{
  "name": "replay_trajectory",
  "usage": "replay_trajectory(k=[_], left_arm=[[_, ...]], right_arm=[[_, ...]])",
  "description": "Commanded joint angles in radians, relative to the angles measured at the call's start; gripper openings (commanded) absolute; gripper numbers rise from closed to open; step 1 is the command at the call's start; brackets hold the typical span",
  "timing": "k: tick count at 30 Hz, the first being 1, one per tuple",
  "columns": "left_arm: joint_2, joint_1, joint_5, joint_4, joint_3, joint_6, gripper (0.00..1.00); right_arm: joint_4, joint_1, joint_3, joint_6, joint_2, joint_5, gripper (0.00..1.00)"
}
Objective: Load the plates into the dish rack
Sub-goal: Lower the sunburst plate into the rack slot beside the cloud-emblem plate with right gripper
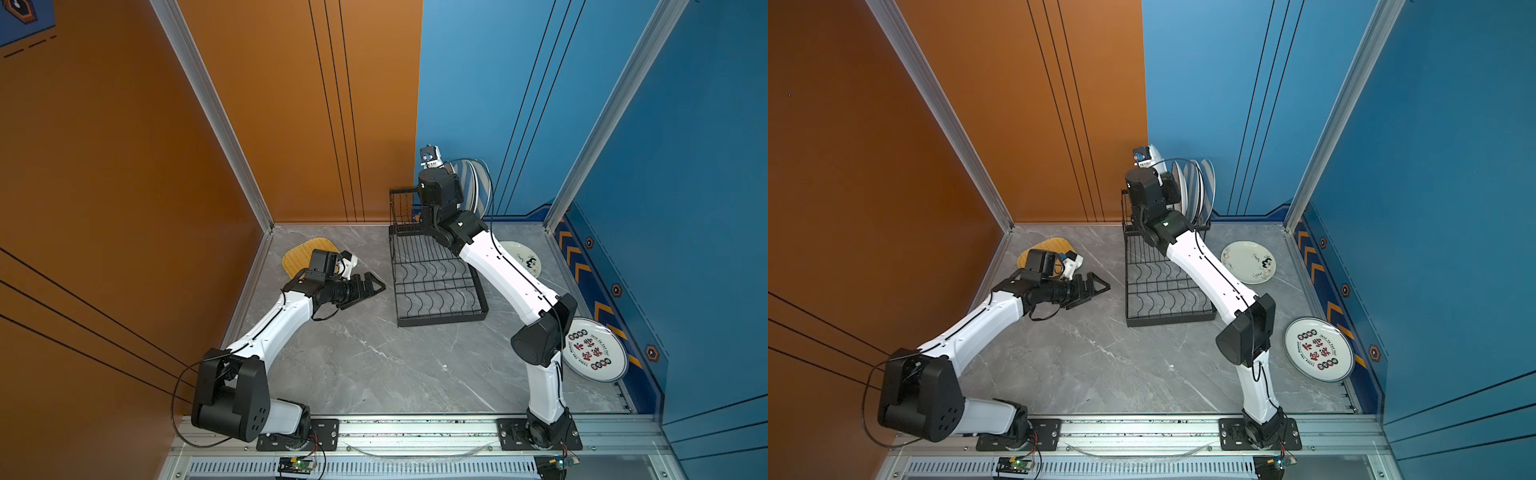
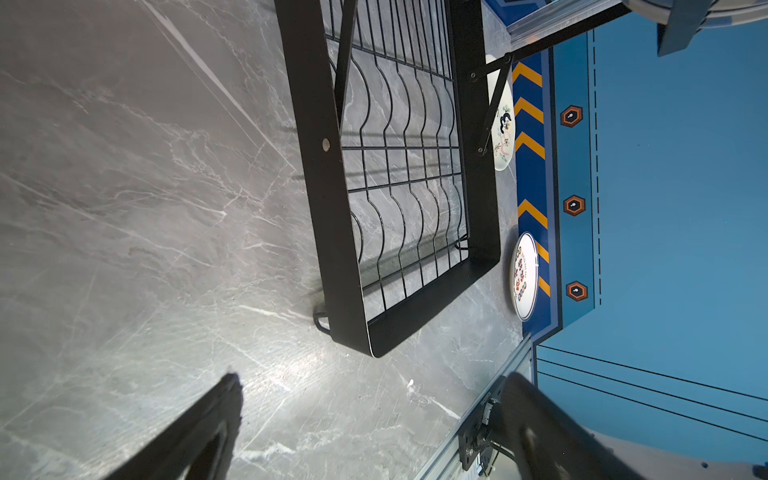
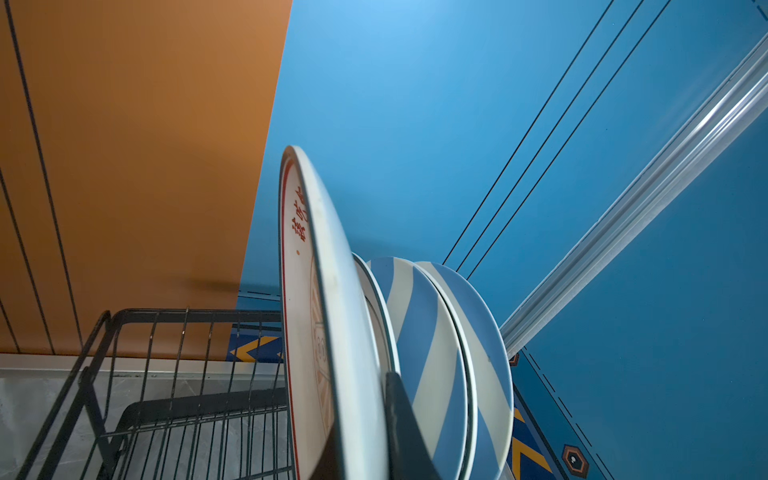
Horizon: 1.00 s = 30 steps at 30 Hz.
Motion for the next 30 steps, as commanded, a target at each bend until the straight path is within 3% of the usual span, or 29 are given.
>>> replay_trajectory(k=[1, 30], left_arm=[[0.001, 0.009, 0.010, -0.021, 0.002, 0.022, 0.98], [0.021, 0.011, 0.008, -0.019, 0.006, 0.013, 0.98]], right_arm=[[0.034, -0.013, 0.042, 0.012, 0.006, 0.019, 0.00], [-0.093, -0.082, 0.037, 0.167, 0.085, -0.044, 0.00]])
